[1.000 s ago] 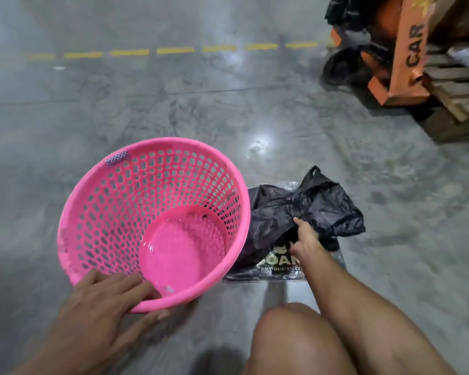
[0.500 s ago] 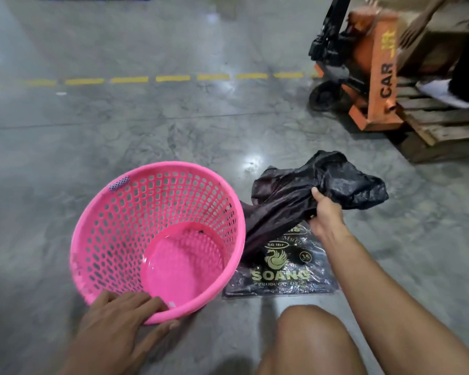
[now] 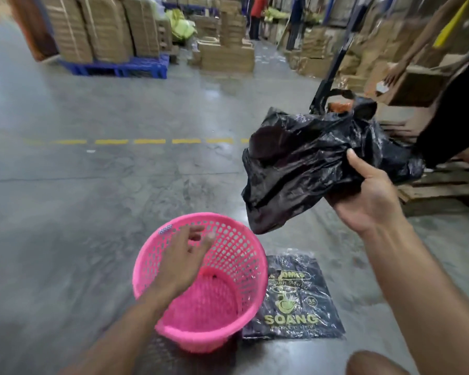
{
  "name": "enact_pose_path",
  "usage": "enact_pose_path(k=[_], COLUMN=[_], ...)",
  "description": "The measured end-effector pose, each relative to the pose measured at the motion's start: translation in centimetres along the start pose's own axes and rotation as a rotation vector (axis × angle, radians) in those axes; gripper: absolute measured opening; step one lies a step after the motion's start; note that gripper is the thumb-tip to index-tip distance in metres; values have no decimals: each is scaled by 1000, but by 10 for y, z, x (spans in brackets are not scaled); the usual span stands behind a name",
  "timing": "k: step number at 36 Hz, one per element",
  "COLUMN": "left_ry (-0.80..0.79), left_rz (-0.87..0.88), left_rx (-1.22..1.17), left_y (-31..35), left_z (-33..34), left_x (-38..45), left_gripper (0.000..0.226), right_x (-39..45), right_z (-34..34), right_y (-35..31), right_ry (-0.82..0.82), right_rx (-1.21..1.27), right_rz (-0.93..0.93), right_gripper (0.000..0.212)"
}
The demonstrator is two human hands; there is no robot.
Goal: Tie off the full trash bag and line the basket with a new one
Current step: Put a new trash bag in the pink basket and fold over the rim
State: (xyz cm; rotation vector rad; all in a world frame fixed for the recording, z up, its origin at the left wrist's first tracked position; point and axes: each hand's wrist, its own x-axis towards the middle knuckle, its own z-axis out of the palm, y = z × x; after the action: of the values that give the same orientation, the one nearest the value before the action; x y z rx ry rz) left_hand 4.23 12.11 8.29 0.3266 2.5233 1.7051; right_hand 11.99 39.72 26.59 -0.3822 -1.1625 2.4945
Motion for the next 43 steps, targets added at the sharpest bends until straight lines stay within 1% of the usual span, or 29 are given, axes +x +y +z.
enact_pose_path(k=[4,5,6,7,8,11,12,13,15,17,19,20,22,23,25,26,27,28,29,30,32,33,34,35,37,39,41,43], left_ry=[0,-6,-10,-17,-29,-39,-16,10,47,46,41,49,68,71,66,66,73,86,102,118,149,161,169,174,174,153,127,111], left_rz=[-198,-228,-245,-256,-255,-222,-204,-193,-218,-285,-345,-372,-415,-427,-442,-441,-440,-438,-433,-429,-414,-401,-387,-373,-351,-316,-277,-246], left_rx=[-279,-310,-328,-325,-323,-289,-271,-272,-310,-372,-444,-478,-500,-490,-461,-447,-435,-430,-429,-428,-437,-446,-448,-452,-443,-386,-335,-319], left_y=[46,55,60,61,59,46,38,31,19,7,-3,-8,-18,-22,-27,-27,-28,-29,-30,-31,-30,-28,-27,-26,-24,-21,-22,-22], left_z=[-16,-20,-24,-28,-33,-45,-51,-55,-64,-72,-76,-76,-75,-74,-68,-67,-64,-62,-62,-63,-68,-71,-75,-78,-83,-86,-89,-91], left_x=[50,57,64,69,72,72,68,64,53,39,27,22,14,10,6,6,5,5,7,8,9,8,7,6,2,-4,-9,-13], left_gripper=[99,107,108,103,90,30,16,10,16,16,14,11,7,11,18,17,15,13,12,13,14,15,14,13,11,14,9,11], right_x=[-19,-21,-24,-27,-28,-28,-26,-26,-25,-22,-15,-12,3,8,10,-1,-4,-5,-3,1,19,12,3,-13,-34,-33,-17,14], right_z=[22,25,28,29,30,26,23,21,17,11,6,2,-15,-25,-37,-25,-26,-27,-30,-37,-62,-57,-51,-36,-16,-5,12,30], right_y=[8,13,20,27,35,64,78,93,126,163,203,225,275,299,330,324,325,325,325,326,336,322,308,286,254,235,226,229], right_ry=[-47,-51,-50,-41,-37,5,25,41,65,84,119,146,176,159,118,134,167,204,224,248,270,275,264,233,155,88,49,-17], right_rx=[7,-5,-13,-13,-2,23,11,-2,-20,-52,-178,-252,-386,-444,-453,-492,-542,-619,-699,-778,-889,-951,-1013,-1107,-1306,-1378,-1408,-1457], right_rz=[53,74,93,113,136,219,254,293,369,430,499,532,574,593,675,694,688,660,637,618,557,524,488,421,199,-47,-199,-251], right_gripper=[29,28,27,26,25,23,22,22,22,18,14,19,40,48,64,64,58,57,63,74,107,117,119,112,84,58,49,54])
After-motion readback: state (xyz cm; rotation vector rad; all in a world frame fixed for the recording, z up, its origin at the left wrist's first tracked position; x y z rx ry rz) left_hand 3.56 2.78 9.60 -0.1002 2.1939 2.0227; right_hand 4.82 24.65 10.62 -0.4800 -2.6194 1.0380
